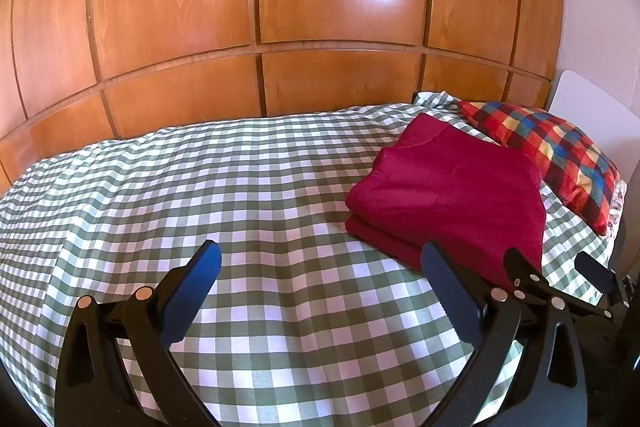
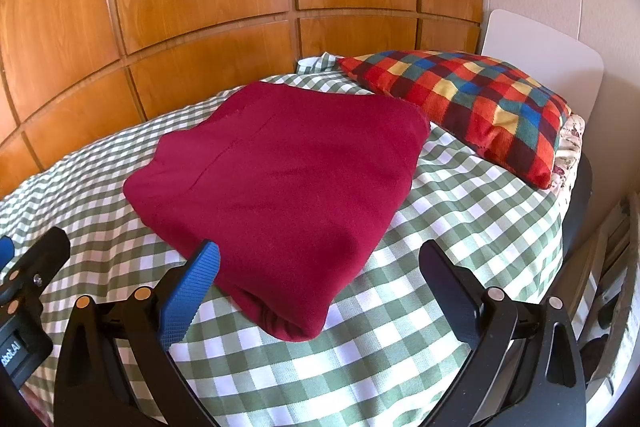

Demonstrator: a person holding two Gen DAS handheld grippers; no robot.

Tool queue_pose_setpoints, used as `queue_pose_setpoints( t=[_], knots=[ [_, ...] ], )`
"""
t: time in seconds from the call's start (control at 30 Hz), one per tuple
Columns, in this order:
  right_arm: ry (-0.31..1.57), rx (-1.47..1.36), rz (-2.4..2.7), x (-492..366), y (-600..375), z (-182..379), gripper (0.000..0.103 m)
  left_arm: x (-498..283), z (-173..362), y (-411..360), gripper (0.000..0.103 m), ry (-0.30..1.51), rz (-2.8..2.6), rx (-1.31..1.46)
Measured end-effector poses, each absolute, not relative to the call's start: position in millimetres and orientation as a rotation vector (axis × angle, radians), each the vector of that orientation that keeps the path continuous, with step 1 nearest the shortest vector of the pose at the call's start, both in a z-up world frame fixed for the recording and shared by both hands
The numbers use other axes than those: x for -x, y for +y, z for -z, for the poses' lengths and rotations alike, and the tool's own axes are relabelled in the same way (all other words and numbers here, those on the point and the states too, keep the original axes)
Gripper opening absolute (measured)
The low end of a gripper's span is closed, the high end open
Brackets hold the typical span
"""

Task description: Fold small clothes

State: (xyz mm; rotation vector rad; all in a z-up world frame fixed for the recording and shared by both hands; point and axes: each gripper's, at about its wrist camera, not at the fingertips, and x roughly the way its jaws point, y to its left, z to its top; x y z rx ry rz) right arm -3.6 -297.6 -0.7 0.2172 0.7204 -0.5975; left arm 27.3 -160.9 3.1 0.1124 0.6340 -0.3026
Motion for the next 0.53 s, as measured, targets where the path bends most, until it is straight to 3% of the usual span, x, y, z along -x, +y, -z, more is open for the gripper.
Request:
queue_pose_setpoints(
  t=[0.53],
  knots=[
    [0.671,-0.249,0.686,13,-332,-16,0.099,-33,5,-158,0.1,0.677,0.291,-0.095]
  ],
)
